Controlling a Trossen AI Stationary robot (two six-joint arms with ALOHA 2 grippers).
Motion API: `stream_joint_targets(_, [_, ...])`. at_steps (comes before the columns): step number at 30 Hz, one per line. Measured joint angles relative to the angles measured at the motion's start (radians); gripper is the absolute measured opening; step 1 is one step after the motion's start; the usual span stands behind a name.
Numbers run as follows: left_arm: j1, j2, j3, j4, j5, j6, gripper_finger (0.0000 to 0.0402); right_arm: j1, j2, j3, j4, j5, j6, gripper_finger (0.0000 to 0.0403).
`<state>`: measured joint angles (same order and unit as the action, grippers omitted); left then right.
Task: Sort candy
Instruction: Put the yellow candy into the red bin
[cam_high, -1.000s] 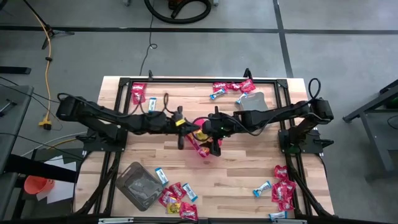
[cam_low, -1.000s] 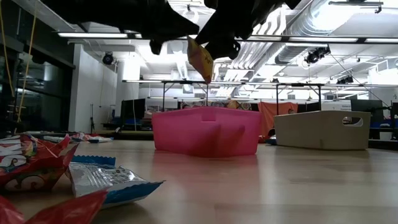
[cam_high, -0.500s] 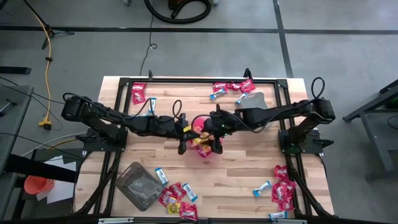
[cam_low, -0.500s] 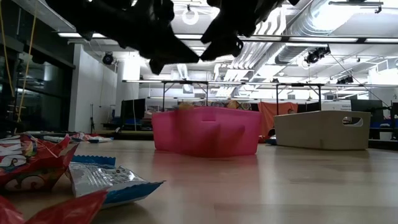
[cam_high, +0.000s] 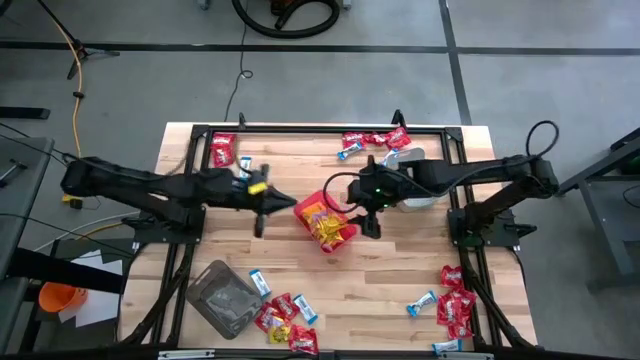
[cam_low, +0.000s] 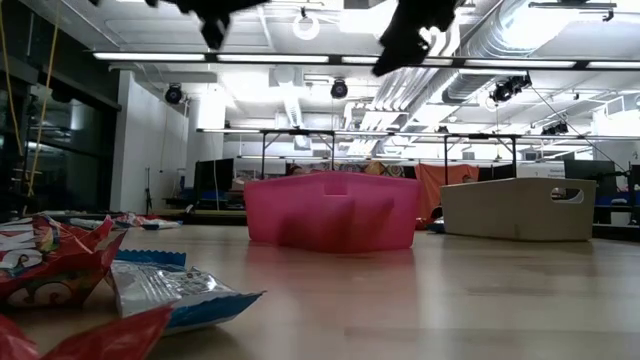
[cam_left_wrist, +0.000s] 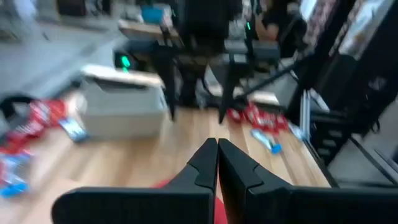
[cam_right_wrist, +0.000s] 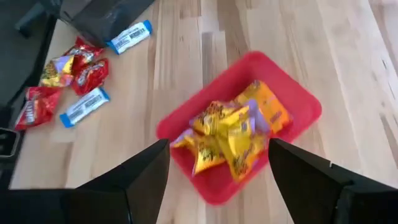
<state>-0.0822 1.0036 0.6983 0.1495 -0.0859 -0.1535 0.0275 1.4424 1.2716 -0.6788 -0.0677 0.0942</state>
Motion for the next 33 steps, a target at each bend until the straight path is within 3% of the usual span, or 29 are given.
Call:
stream_joint_targets(8, [0.0,-0.174,0.0,-0.158,-0.041,-0.003,0.0,0.033,-0.161,-0.018,-0.158,0.121,0.062,0.0268])
stream_joint_targets(14, [0.0,-0.176,0.0,-0.171,-0.041,-0.018,0.0,0.042,-0.292,-0.1,-0.146,0.221,0.153,0.0268])
stream_joint_targets(26, [0.001,-0.148,0.0,-0.16,-0.041,-0.021,0.0,0.042,-0.384,-0.226,-0.036,0.217,0.247,0.0268])
stream_joint_targets(30, [-0.015,-0.143,0.002,-0.108,-0.019,-0.17,0.001,0.042,-0.367,-0.228,-0.02,0.216,0.241,0.0268])
stream_joint_targets(33, [-0.051,-0.104,0.035,-0.22,0.024,-0.294,0.0039,0.04,-0.367,-0.228,-0.01,0.215,0.239,0.0268])
